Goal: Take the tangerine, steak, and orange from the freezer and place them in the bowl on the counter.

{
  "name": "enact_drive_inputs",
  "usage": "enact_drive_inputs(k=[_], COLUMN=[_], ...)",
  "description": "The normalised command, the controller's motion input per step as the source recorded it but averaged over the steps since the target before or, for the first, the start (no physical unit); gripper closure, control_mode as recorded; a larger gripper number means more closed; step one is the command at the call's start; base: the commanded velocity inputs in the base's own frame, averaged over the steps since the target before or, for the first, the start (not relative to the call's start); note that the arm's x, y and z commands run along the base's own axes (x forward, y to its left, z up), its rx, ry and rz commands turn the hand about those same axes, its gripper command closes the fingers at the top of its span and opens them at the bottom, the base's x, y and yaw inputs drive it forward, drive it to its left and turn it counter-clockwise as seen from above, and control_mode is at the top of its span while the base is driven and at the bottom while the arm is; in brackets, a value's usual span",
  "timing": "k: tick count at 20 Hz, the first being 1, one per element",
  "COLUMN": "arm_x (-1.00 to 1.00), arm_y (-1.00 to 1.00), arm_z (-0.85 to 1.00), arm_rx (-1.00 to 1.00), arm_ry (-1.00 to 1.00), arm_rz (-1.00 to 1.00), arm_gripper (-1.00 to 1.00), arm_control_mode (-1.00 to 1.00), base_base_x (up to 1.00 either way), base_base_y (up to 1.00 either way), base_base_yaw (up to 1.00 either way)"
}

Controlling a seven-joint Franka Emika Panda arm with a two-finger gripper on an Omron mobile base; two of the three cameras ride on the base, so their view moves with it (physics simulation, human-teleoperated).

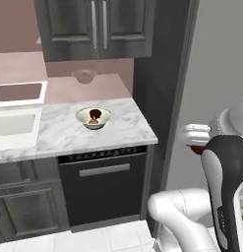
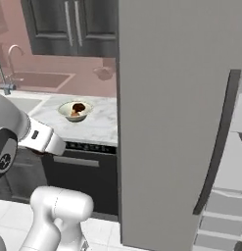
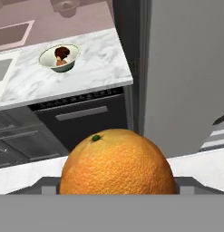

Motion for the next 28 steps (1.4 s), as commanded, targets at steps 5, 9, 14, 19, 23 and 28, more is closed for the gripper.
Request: enact_drive_inputs(k=[5, 9, 14, 19, 23, 28], arm_x=[0.0, 0.0, 0.0, 0.0, 0.0, 0.0], arm_y=[0.0, 0.0, 0.0, 0.0, 0.0, 0.0], arm_z=[0.0, 0.0, 0.0, 0.0, 0.0, 0.0], arm_rx=[0.0, 0.0, 0.0, 0.0, 0.0, 0.0], arm_ry=[0.0, 0.0, 0.0, 0.0, 0.0, 0.0], arm_rz=[0.0, 0.0, 0.0, 0.0, 0.0, 0.0], arm_gripper=[1.0, 1.0, 1.0, 1.0, 1.0, 1.0], arm_control_mode=[1.0, 1.0, 1.0, 1.0, 1.0, 1.0], base_base_x=[0.52, 0.58, 0.59, 0.63, 0.64, 0.51], base_base_y=[1.0, 0.67, 0.07, -0.11, -0.13, -0.1], base_base_yaw=[-0.01, -0.03, -0.02, 0.0, 0.0, 0.02])
